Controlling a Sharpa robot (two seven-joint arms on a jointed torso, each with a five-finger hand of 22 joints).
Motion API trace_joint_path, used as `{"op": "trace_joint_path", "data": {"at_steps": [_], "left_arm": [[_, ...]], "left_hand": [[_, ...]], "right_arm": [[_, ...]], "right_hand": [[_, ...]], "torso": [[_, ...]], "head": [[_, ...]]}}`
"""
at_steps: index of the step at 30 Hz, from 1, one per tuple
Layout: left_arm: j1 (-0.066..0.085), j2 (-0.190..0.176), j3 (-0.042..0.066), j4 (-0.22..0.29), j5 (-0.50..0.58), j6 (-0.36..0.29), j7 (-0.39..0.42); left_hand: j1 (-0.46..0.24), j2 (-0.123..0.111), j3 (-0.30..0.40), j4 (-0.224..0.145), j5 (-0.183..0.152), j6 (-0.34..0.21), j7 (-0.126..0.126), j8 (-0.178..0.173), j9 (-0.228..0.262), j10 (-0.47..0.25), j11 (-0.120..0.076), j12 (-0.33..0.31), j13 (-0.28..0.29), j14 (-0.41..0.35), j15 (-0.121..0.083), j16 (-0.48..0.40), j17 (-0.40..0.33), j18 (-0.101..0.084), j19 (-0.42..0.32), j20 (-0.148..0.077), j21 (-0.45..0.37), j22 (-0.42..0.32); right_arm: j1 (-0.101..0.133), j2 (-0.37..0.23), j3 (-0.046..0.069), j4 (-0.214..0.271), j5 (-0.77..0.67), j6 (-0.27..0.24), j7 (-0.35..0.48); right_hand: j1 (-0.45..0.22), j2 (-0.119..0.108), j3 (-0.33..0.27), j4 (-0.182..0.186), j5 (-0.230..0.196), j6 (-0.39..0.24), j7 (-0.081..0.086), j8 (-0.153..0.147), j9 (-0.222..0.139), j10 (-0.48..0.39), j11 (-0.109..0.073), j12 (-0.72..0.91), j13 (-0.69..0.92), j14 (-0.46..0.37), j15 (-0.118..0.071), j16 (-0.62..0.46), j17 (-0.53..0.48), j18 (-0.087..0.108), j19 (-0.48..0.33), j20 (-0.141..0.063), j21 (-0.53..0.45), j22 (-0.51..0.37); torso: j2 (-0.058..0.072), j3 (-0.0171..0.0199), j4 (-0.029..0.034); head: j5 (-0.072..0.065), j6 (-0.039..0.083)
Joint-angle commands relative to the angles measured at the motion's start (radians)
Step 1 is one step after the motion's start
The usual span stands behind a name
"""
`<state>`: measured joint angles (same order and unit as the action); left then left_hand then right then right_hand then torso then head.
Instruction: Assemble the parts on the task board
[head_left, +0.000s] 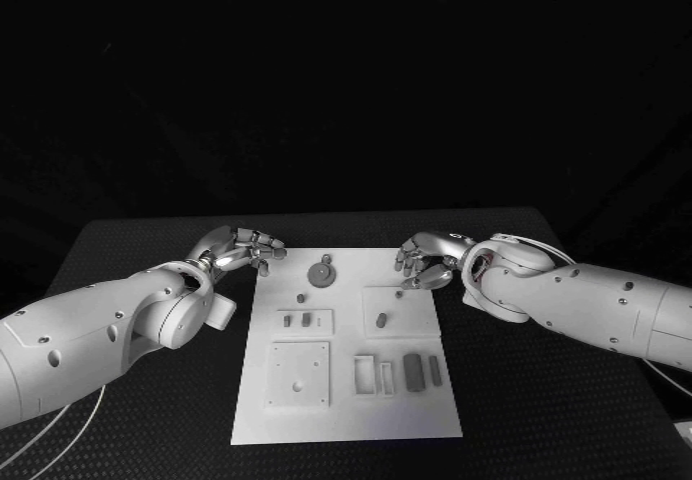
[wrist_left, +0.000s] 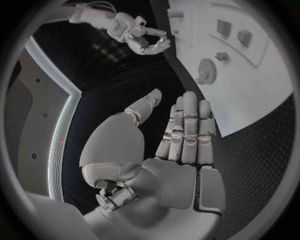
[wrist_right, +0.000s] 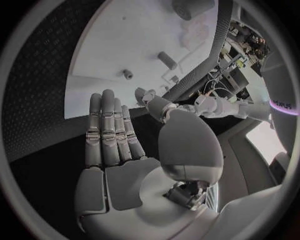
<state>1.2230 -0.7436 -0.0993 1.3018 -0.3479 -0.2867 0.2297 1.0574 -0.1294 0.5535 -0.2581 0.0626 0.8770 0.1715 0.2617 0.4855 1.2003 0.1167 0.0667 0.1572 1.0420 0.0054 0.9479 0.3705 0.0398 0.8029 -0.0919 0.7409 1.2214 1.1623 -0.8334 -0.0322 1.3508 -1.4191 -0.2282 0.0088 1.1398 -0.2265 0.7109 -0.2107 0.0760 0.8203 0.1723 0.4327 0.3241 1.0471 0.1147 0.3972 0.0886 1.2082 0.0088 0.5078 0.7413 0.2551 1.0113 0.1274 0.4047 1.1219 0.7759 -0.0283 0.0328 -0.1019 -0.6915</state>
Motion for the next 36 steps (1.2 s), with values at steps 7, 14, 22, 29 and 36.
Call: {"op": "trace_joint_path", "data": {"at_steps": [7, 14, 22, 29, 36], "left_arm": [[0.001, -0.009, 0.001, 0.009, 0.234, 0.058, 0.082], [0.001, -0.009, 0.001, 0.008, 0.234, 0.061, 0.082], [0.001, -0.008, 0.001, 0.006, 0.234, 0.063, 0.081], [0.001, -0.008, 0.001, 0.004, 0.234, 0.065, 0.078], [0.001, -0.009, 0.001, 0.002, 0.234, 0.07, 0.075]], "left_hand": [[-0.013, 0.019, -0.024, -0.008, -0.003, -0.007, 0.0, 0.009, 0.003, -0.003, 0.001, 0.009, 0.001, -0.016, 0.008, -0.048, -0.011, 0.003, -0.021, 0.009, -0.031, -0.007], [-0.015, 0.022, -0.028, -0.009, -0.003, -0.007, 0.001, 0.01, 0.003, -0.001, 0.0, 0.01, 0.002, -0.015, 0.008, -0.051, -0.011, 0.002, -0.02, 0.009, -0.033, -0.006], [-0.017, 0.025, -0.03, -0.009, -0.003, -0.007, 0.001, 0.011, 0.003, -0.001, 0.0, 0.01, 0.002, -0.014, 0.008, -0.054, -0.01, 0.002, -0.02, 0.008, -0.034, -0.006], [-0.019, 0.027, -0.033, -0.01, -0.003, -0.009, 0.001, 0.011, 0.002, -0.001, 0.0, 0.01, 0.002, -0.013, 0.008, -0.057, -0.01, 0.002, -0.019, 0.008, -0.035, -0.006], [-0.02, 0.027, -0.035, -0.01, -0.003, -0.011, 0.002, 0.01, 0.002, -0.002, 0.001, 0.009, 0.002, -0.013, 0.008, -0.059, -0.009, 0.002, -0.018, 0.008, -0.036, -0.006]], "right_arm": [[-0.025, -0.002, -0.01, 0.023, -0.199, -0.029, -0.031], [-0.042, 0.012, -0.013, 0.014, -0.217, -0.044, -0.035], [-0.053, 0.029, -0.014, 0.0, -0.233, -0.051, -0.038], [-0.062, 0.037, -0.018, 0.001, -0.261, -0.048, -0.045], [-0.069, 0.043, -0.028, 0.002, -0.305, -0.051, -0.059]], "right_hand": [[0.004, -0.036, 0.025, 0.016, -0.023, 0.017, -0.01, 0.01, 0.0, 0.034, -0.007, -0.043, 0.012, 0.032, -0.008, 0.009, 0.047, 0.007, 0.036, -0.016, 0.02, 0.018], [0.007, -0.049, 0.031, 0.024, -0.026, 0.028, -0.008, 0.016, 0.003, 0.038, -0.008, -0.066, 0.017, 0.045, -0.011, 0.014, 0.072, 0.007, 0.052, -0.025, 0.035, 0.031], [0.019, -0.049, 0.051, 0.031, -0.027, 0.037, -0.01, 0.022, 0.005, 0.055, -0.013, -0.079, 0.029, 0.054, -0.016, 0.02, 0.103, 0.007, 0.061, -0.032, 0.049, 0.048], [0.026, -0.041, 0.075, 0.041, -0.027, 0.057, -0.02, 0.034, 0.012, 0.08, -0.021, -0.08, 0.042, 0.063, -0.023, 0.029, 0.131, 0.007, 0.074, -0.039, 0.064, 0.063], [0.032, -0.024, 0.089, 0.032, -0.027, 0.104, -0.04, 0.056, 0.023, 0.134, -0.043, -0.072, 0.075, 0.08, -0.045, 0.09, 0.194, 0.007, 0.105, -0.062, 0.118, 0.113]], "torso": [[0.002, -0.0003, -0.0021], [0.002, -0.0007, -0.0002], [0.003, 0.0005, -0.0005], [0.003, 0.0007, -0.0014], [0.002, 0.0007, -0.0027]], "head": [[-0.001, 0.001], [0.001, -0.003], [0.003, -0.006], [0.005, -0.009], [0.006, -0.014]]}}
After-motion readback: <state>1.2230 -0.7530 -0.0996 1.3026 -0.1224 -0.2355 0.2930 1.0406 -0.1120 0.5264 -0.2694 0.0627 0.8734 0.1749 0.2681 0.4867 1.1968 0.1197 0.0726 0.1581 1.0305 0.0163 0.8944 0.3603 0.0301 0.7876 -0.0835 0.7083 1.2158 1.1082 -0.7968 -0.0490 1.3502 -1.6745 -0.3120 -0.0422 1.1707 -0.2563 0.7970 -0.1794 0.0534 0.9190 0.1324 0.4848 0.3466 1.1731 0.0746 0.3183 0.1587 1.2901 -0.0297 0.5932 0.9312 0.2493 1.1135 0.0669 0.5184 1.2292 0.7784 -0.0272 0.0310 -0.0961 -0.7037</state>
